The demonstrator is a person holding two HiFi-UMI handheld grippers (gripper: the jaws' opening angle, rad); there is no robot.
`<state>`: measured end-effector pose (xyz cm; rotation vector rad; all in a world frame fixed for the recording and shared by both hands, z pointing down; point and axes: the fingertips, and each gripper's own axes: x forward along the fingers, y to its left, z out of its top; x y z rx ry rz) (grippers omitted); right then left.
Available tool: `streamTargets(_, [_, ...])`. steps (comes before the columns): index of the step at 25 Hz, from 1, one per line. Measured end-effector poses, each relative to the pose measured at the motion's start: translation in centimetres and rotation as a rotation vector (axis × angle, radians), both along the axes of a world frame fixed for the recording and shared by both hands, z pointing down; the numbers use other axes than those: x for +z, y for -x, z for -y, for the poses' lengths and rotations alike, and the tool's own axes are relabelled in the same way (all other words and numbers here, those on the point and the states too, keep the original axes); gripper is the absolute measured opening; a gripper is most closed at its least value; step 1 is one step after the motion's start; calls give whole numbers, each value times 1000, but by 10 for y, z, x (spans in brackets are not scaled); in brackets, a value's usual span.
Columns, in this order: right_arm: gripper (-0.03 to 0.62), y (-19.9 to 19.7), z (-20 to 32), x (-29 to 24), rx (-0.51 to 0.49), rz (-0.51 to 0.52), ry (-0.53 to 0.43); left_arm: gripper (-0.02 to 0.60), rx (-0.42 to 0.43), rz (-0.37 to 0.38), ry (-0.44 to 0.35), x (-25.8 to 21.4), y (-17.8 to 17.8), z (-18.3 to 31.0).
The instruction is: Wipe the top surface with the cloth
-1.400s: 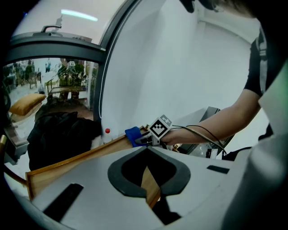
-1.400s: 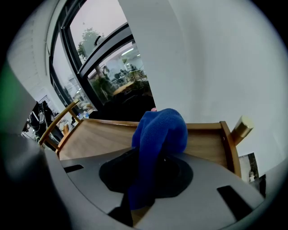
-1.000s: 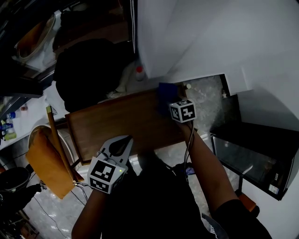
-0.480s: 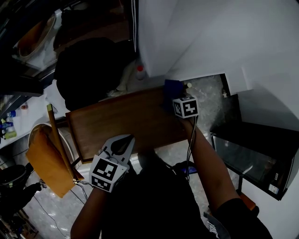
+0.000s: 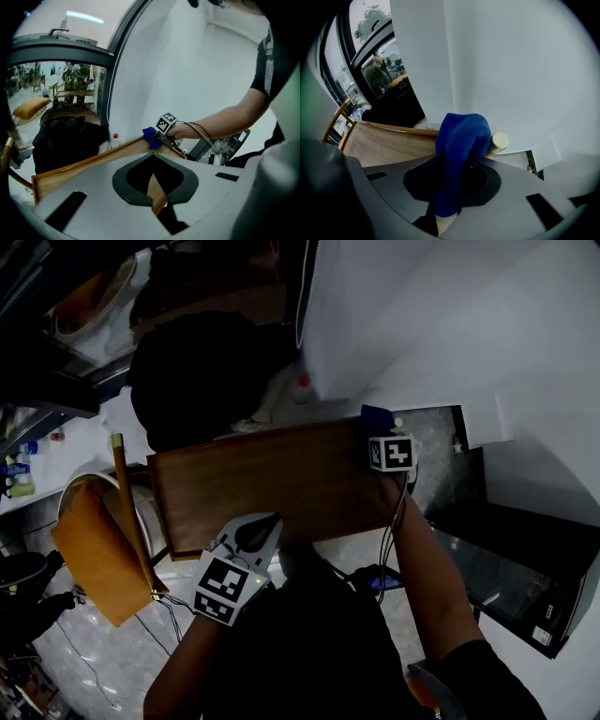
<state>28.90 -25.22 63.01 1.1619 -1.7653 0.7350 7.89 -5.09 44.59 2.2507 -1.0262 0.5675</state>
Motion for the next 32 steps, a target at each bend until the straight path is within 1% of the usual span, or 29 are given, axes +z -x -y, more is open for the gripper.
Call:
streamTargets(2, [83, -1, 0, 0, 28, -8, 2, 5, -20, -10, -1, -1, 8, -1])
streamTargets(5, [83, -1, -1, -1, 55, -18, -21, 5, -49, -29, -7, -4, 21, -4])
streamTargets(8, [83, -4, 0, -1, 92, -5, -47, 5, -70, -38, -13, -6, 36, -6])
streamTargets(10, [83, -5, -1, -1, 113, 9, -42, 5, -88, -53, -17, -7, 49, -9])
streamTargets(12, [81, 6, -4, -8, 111, 41, -32, 5, -104, -60, -21, -9, 66, -13])
streamTargets(13, [81, 19, -8, -14, 100, 70, -33, 5, -112, -60, -21, -9, 75, -15])
streamTargets(16, [81, 78, -22, -32, 38, 176, -43, 5, -146, -60, -17, -7, 108, -21])
streamTargets(19, [81, 158, -45, -42, -40, 307, -34, 5, -175, -53, -5, 0, 138, -29])
streamTargets(21, [81, 213, -67, -48, -114, 386, -15, 5, -192, -47, 2, 4, 156, -33])
streamTargets(23, [81, 267, -91, -51, -207, 444, 15, 5, -210, -49, 7, 6, 172, -38])
streamTargets(25, [81, 315, -115, -51, -286, 486, 53, 5, -229, -52, 7, 6, 188, -42])
streamTargets(28, [81, 374, -145, -44, -356, 525, 107, 5, -259, -53, 5, 6, 209, -49])
streamTargets(30, [81, 404, -162, -37, -387, 535, 142, 5, -277, -56, 6, 6, 221, -56])
streamTargets(32, [81, 428, -177, -31, -393, 549, 176, 5, -290, -58, 10, 6, 230, -64])
